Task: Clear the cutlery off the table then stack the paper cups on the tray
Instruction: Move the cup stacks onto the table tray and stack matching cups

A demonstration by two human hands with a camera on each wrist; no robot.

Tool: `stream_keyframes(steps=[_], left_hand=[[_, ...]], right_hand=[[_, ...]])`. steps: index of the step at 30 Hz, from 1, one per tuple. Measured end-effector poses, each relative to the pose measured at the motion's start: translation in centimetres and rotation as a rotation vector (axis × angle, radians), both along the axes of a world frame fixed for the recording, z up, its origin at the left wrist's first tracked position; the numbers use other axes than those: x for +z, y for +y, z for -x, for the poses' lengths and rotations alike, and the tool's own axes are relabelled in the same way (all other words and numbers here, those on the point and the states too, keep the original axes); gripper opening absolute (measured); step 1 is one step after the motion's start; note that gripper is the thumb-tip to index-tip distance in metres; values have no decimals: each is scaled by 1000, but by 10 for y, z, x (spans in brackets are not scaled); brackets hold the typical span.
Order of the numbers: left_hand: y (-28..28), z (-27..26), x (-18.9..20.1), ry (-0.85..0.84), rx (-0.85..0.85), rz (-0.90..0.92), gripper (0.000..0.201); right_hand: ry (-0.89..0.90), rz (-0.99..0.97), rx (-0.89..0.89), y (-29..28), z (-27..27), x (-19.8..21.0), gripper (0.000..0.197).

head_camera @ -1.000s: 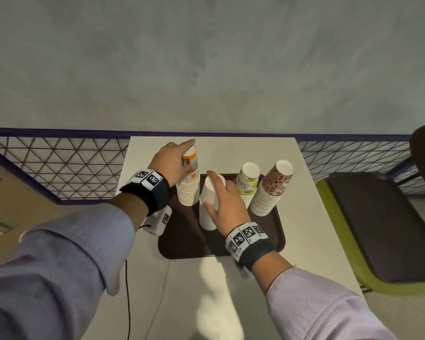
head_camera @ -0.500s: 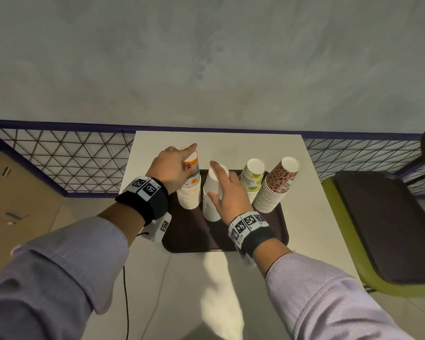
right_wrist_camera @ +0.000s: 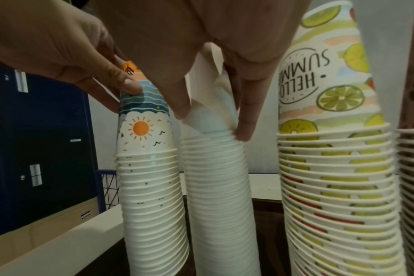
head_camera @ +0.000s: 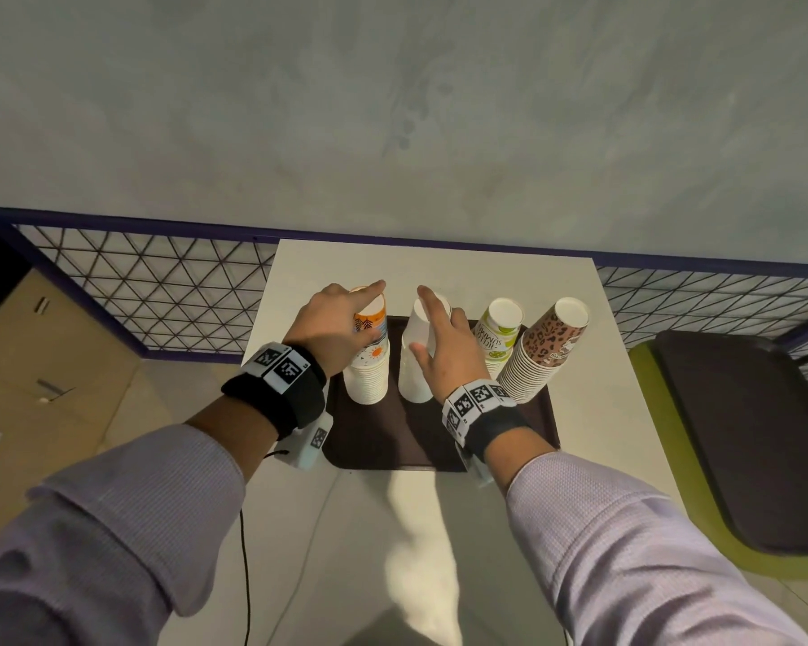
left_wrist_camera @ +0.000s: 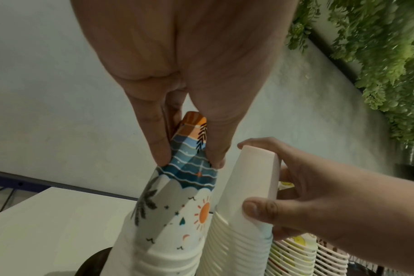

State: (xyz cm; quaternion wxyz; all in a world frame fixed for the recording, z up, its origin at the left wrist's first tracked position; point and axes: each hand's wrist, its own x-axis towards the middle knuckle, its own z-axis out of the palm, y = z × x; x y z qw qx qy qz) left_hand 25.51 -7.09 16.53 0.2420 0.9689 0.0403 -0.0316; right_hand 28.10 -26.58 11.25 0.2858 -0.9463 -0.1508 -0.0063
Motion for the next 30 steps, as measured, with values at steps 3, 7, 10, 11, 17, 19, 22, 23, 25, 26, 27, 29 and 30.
stream_keyframes(steps=[3, 7, 10, 11, 17, 19, 22, 23, 25, 26, 27, 29, 30], left_hand=[[-1, 2, 4, -1, -2, 17, 70], [-5, 1, 9, 38, -12, 31, 76], [-11, 0, 20, 69, -11, 0, 90], [-13, -1, 24, 44, -13, -29, 94], [-40, -15, 47, -88, -184, -167, 94], [-56, -23, 47, -19, -278, -194, 94], [-75, -32, 40, 89, -343, -247, 95], [-79, -34, 37, 117, -352, -272, 94], [-84, -37, 31, 152, -350, -302, 88], [-86, -38, 29, 154, -339, -303, 84], [-86, -39, 27, 152, -326, -299, 80], [-86, -41, 24, 149, -310, -285, 78], [-86, -41, 23, 149, -307, -281, 78]], right_hand=[[-3, 17, -2, 0, 2, 2, 85], [30, 25, 24, -4, 5, 15, 91], [-56, -12, 45, -17, 12, 41, 85], [-109, -36, 29, -24, 13, 50, 81], [-252, 0, -182, -75, -8, 69, 61], [-140, 111, -152, -83, -18, 62, 67], [36, 222, -116, -84, -27, 48, 76], [73, 231, -123, -83, -28, 42, 76], [113, 194, -142, -80, -29, 30, 74], [122, 158, -146, -78, -29, 25, 74], [126, 128, -145, -78, -29, 21, 73], [124, 119, -135, -77, -28, 16, 72], [116, 129, -129, -76, -27, 14, 72]])
